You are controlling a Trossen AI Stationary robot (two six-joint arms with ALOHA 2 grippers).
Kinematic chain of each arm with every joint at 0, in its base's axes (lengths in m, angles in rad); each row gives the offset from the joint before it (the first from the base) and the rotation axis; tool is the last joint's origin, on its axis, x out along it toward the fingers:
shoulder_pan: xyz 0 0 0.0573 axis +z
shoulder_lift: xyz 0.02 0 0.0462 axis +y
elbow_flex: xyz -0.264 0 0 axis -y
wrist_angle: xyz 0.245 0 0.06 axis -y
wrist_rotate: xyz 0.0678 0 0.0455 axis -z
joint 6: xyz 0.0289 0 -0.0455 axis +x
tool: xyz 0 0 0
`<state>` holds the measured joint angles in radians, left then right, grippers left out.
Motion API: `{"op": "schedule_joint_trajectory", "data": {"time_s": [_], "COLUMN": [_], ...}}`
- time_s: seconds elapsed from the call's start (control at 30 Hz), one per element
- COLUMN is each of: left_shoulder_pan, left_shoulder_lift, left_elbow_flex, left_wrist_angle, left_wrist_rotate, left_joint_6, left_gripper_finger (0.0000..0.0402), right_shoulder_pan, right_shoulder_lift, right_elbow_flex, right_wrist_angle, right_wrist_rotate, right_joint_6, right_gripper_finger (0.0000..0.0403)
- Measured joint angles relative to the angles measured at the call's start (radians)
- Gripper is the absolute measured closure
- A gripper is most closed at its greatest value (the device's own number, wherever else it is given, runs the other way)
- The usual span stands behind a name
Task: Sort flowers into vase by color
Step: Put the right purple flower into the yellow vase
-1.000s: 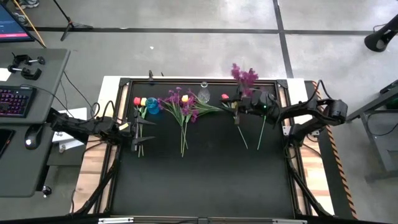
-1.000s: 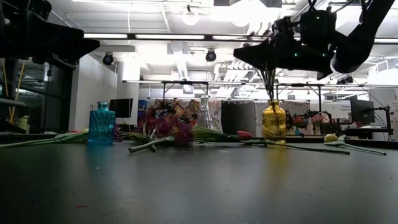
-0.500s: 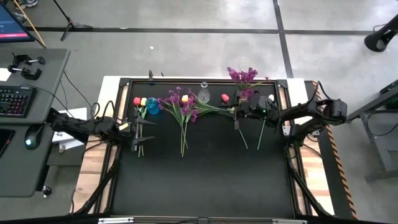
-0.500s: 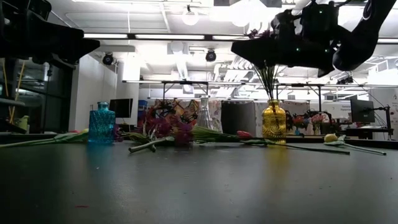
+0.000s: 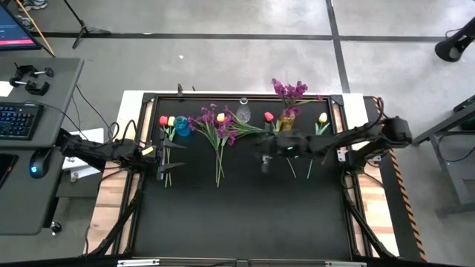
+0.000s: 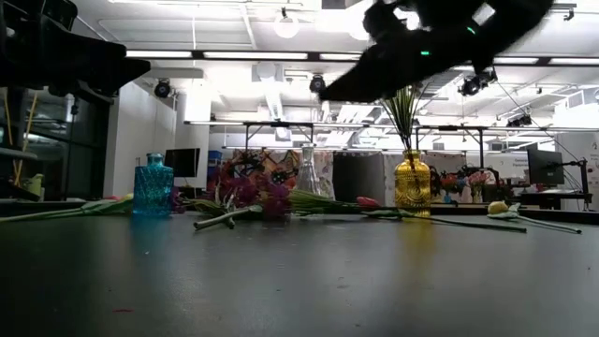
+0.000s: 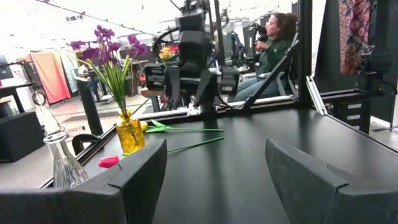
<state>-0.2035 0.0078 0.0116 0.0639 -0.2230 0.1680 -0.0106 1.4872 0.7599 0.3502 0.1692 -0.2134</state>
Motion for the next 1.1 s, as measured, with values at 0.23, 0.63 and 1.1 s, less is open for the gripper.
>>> {"op": "schedule_joint_trajectory", "data": {"time_s": [0.23,0.63,1.1], "left_shoulder_pan": [0.000,0.000,0.000], "left_shoulder_lift": [0.000,0.000,0.000], "left_elbow_flex": [0.000,0.000,0.000], "left_wrist_angle": [0.000,0.000,0.000], "left_wrist_rotate": [0.000,0.000,0.000], "left_joint_6": [0.000,0.000,0.000], "left_gripper_finger": [0.0140,0.0140,0.0140], "right_shoulder_pan": [-0.070,-0.304,-0.332], "right_shoulder_lift": [0.169,0.428,0.456], "right_elbow_flex": [0.317,0.518,0.527], "right_wrist_angle": [-0.474,-0.709,-0.749], "right_wrist_rotate": [0.248,0.044,-0.071], "right_joint_6": [-0.059,-0.064,-0.050], "right_gripper_finger": [0.0267,0.0155,0.0132]}}
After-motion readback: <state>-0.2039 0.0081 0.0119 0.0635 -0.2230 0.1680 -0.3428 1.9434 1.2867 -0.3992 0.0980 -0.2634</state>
